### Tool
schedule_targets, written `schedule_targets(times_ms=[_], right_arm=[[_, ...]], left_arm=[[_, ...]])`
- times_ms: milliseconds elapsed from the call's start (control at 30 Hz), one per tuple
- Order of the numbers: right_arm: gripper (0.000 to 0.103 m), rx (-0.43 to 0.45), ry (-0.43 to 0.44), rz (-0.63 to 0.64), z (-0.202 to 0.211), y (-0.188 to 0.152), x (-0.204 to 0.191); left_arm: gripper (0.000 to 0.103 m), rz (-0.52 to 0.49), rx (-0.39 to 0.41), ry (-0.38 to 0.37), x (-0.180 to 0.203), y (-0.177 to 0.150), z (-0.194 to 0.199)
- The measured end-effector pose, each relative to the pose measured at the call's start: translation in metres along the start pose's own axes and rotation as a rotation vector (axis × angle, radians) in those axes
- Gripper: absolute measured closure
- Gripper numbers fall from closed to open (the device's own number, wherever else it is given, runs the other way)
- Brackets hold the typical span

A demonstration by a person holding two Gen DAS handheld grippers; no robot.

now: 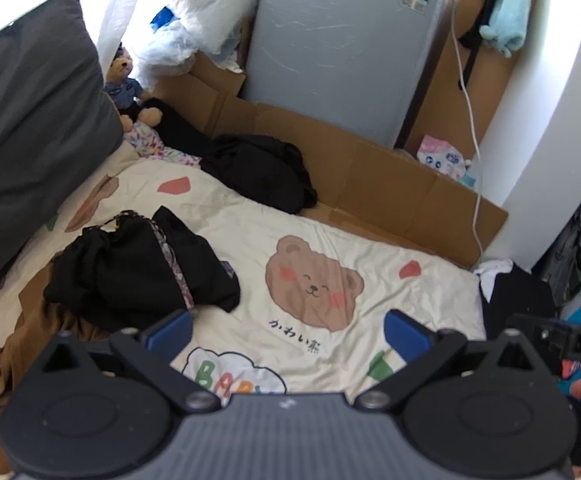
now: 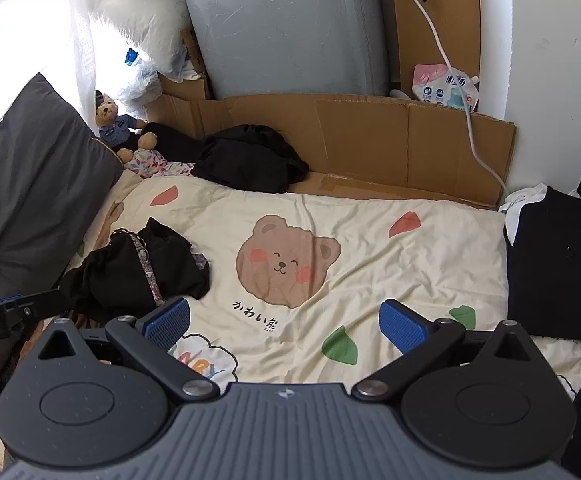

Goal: Fold clothes

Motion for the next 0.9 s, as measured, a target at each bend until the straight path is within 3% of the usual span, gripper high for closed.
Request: schedule_targets(times_ms=[900], right_arm=[[0.0,0.004,-0.003,0.025,0.002,0.002,-0.003]], left_arm=[[0.0,0.035,0.032,0.017,-0.008,0.011,0.014]])
Point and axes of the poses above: each gripper's, at about its wrist camera, not at the fingertips, and z roughly against the way its jaws point, x to its right, y to its top, the point moved 8 cm from there along -z, roughly the way its jaws point, and after that the axes turned 10 degrees about -z, right-handed, at the moved point
